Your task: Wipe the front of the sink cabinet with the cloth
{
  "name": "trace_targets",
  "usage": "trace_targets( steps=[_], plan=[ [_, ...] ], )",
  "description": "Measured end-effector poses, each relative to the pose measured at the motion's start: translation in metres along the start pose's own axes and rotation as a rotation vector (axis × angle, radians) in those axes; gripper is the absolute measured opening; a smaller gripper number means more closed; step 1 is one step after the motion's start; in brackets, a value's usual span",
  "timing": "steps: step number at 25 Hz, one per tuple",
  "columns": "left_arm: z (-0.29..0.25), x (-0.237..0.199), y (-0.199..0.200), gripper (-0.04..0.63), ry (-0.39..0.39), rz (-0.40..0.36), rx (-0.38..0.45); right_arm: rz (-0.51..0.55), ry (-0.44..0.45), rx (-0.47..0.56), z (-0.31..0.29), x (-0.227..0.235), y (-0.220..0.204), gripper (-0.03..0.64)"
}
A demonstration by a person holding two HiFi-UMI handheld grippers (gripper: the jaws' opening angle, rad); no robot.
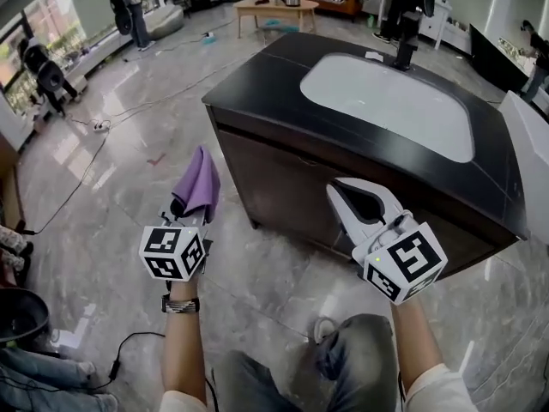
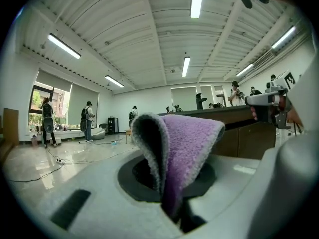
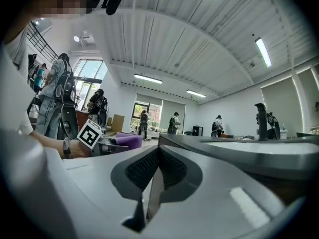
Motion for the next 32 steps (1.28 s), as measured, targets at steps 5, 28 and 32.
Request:
trace_targets(
  steps=[5, 28, 32],
  plan=[
    [-0.027, -0.018, -0.047, 0.051, -0.002, -0.01, 0.035, 0.006, -0.006, 0.017, -0.006, -0.016, -0.049, 0.005],
    [-0.146, -0.066, -0.066, 0.051, 0.025, 0.071, 0.0, 0.055, -0.069, -0.062, 0.018, -0.027, -0.073, 0.005],
    [-0.151, -0.053, -0.063, 0.051, 0.006, 0.062, -0.012, 0.052, -0.103, -0.075, 0.034, -0.03, -0.072, 0.005]
  ],
)
Point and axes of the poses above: the fingertips, and each gripper's own axes: z backward along the fingers, x to its right, y out of its top, the point moved 10 cm from there along z, backward along the fingers, and after that the axes turned 10 degrees about z, right-handed, at the moved point
